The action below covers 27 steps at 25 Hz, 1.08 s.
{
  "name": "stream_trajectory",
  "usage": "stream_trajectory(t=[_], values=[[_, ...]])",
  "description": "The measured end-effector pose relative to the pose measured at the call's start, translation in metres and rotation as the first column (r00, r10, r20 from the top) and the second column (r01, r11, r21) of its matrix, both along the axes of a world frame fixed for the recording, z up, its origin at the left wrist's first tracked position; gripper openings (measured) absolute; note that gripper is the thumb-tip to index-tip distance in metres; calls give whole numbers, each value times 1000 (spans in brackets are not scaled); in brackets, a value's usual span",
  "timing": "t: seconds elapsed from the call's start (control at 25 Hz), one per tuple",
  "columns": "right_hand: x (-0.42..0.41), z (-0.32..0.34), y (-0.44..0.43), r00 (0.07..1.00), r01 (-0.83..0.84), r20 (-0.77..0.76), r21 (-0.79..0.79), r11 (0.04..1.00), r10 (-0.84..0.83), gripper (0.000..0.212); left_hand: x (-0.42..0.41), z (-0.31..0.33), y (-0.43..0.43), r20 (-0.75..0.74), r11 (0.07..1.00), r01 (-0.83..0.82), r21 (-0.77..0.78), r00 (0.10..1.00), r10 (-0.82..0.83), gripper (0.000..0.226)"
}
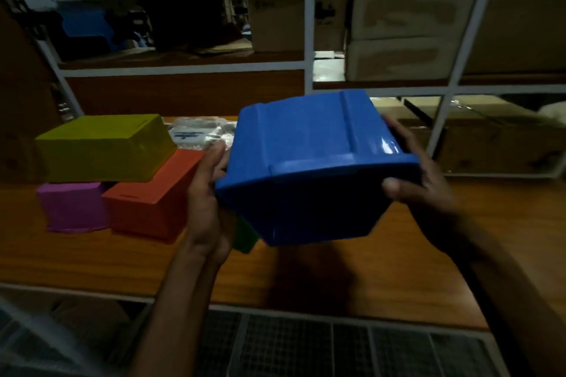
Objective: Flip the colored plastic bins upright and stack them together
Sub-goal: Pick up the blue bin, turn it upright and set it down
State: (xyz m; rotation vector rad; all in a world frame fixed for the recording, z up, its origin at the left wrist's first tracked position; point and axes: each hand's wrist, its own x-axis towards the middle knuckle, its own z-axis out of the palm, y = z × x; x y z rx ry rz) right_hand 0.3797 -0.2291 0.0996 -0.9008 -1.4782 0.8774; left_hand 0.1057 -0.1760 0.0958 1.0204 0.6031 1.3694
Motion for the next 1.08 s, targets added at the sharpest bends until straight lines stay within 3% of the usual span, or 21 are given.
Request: stream_trajectory(t=[0.08, 0.2, 0.24, 0.32, 0.4, 0.52, 0.6, 0.68, 0.8, 0.92, 1.08], values=[[8, -11, -25, 993, 117, 22, 25, 993, -117, 77, 13, 2, -17, -21, 997, 72, 0, 997, -72, 55], [27, -18, -51, 889, 441, -150, 16, 898, -434, 25, 42, -11, -40, -302, 979, 152, 136, 948, -105, 69], [39, -18, -57, 832, 517, -214, -38, 855, -512, 17, 53, -13, -50, -400, 963, 186, 197, 912, -94, 67], [62, -14, -70, 738, 583, -318, -145, 799, -596, 16, 72, -27, -67, -524, 932, 197, 304, 852, -10, 55], [92, -16, -91, 673, 555, -447, -222, 802, -589, 17, 92, -48, -83, -610, 865, 147, 479, 764, 208, 52], [143, -30, -119, 586, 470, -592, -309, 827, -554, 22, 135, -71, -100, -581, 713, 130, 689, 686, 437, 54], [175, -43, -137, 575, 411, -626, -335, 848, -527, 37, 169, -74, -112, -539, 696, 80, 714, 697, 473, 51], [201, -53, -162, 619, 424, -562, -349, 836, -549, 44, 207, -68, -126, -523, 753, 11, 658, 726, 447, 43], [223, -64, -209, 724, 546, -239, -374, 750, -647, 49, 259, -79, -127, -535, 890, -7, 455, 797, 280, 33], [249, -71, -252, 832, 531, 21, -322, 784, -555, 76, 310, -112, -128, -530, 975, -33, 219, 835, 147, 37], [279, -61, -270, 837, 524, 274, -146, 839, -474, 90, 374, -156, -165, -521, 999, -35, -3, 853, 28, 36]])
